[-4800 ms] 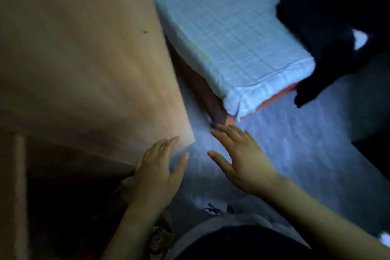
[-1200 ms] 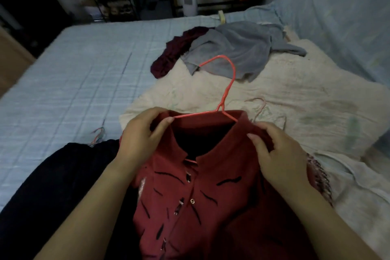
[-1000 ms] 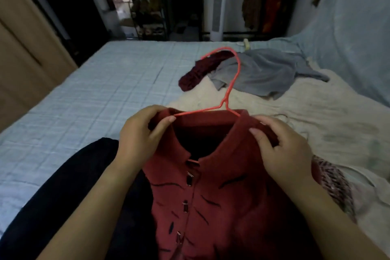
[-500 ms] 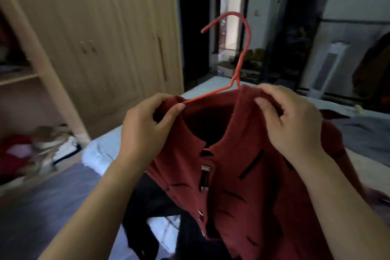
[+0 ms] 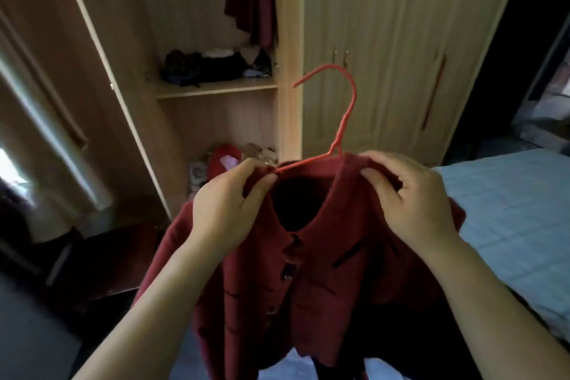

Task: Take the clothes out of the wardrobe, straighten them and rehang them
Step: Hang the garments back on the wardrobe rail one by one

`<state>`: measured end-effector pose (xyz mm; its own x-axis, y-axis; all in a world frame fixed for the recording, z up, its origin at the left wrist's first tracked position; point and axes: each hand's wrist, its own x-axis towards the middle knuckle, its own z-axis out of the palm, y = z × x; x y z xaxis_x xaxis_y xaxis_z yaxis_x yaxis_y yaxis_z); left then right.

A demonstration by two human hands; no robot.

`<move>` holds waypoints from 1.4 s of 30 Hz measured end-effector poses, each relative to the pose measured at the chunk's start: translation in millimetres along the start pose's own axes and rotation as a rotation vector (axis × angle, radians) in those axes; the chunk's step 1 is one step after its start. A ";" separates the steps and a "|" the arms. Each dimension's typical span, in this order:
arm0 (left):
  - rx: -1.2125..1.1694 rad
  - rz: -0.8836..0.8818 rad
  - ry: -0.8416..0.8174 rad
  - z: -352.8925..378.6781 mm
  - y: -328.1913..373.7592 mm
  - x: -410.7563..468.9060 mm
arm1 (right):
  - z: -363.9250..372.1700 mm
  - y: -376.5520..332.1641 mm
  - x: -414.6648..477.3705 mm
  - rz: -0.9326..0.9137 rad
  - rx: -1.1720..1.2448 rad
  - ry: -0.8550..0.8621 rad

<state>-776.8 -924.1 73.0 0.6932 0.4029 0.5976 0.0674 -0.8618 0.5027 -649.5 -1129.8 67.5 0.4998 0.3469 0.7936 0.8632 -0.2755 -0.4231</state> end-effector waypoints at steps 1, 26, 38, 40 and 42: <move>-0.015 -0.040 0.018 9.2 -17.8 7.9 | 20.9 11.0 2.8 0.014 0.022 -0.032; -0.010 -0.305 0.264 141.7 -393.8 434.4 | 479.6 263.2 371.5 -0.083 0.139 -0.325; 0.062 0.063 0.347 137.4 -532.0 794.0 | 653.7 306.3 662.7 -0.143 0.032 0.091; 0.086 0.142 0.383 138.6 -535.6 849.2 | 665.9 314.5 707.2 -0.142 -0.009 0.186; 0.131 0.213 0.416 141.1 -540.7 905.7 | 677.3 325.7 754.6 -0.144 -0.023 0.247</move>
<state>-84.2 -136.7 254.3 0.3572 0.2796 0.8912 0.0639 -0.9592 0.2753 57.4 -350.6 232.5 0.3370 0.1555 0.9286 0.9206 -0.2608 -0.2905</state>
